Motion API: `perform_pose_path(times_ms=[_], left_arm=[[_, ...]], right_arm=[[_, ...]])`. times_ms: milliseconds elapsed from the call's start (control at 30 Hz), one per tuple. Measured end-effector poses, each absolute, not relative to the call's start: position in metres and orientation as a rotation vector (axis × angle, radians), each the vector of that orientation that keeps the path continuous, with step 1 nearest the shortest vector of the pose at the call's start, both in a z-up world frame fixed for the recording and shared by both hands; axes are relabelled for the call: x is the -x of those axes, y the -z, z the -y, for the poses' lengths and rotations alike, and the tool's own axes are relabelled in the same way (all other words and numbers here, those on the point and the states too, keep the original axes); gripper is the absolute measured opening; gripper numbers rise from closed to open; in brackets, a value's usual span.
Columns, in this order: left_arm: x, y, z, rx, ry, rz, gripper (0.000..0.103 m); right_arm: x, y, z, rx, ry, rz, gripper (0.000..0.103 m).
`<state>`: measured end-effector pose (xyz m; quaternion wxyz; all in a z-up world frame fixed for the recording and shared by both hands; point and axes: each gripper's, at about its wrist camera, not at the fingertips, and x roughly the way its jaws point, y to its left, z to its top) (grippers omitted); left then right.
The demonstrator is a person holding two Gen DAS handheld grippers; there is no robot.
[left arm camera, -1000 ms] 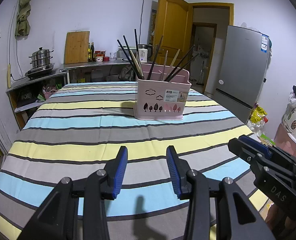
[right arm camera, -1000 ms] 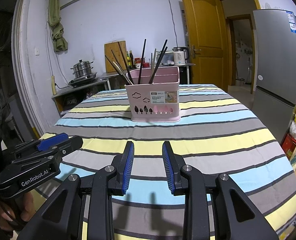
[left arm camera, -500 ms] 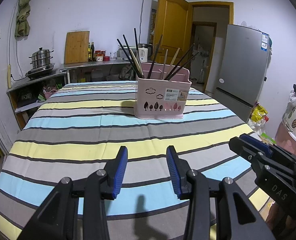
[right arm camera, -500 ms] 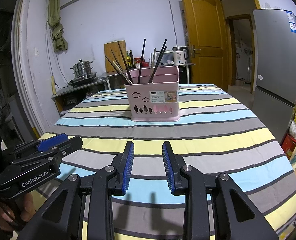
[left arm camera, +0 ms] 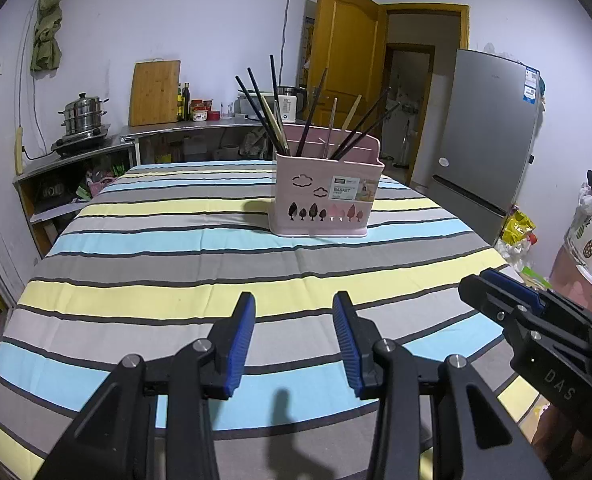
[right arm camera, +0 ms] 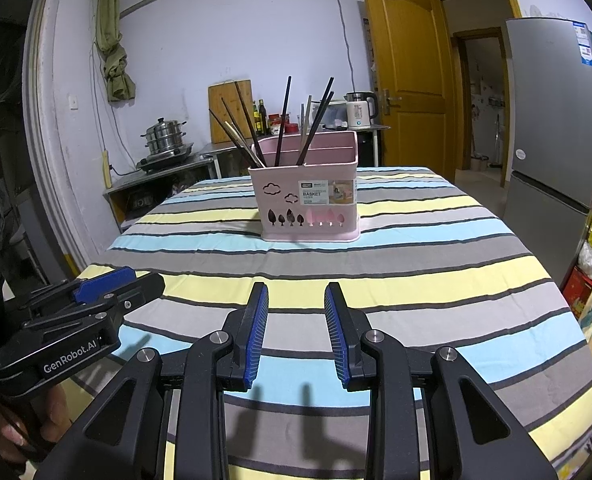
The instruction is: Organize utensils
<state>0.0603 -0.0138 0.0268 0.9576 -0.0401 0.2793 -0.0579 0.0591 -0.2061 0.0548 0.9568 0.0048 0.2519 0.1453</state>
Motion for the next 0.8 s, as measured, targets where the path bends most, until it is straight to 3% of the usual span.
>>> perform_pose_path(times_ms=[800], left_arm=[[-0.0577,-0.0268,0.0136,0.073,0.132,-0.567,0.042]], right_arm=[[-0.0591,-0.0539,0.2054,-0.009,-0.294,-0.515,0.03]])
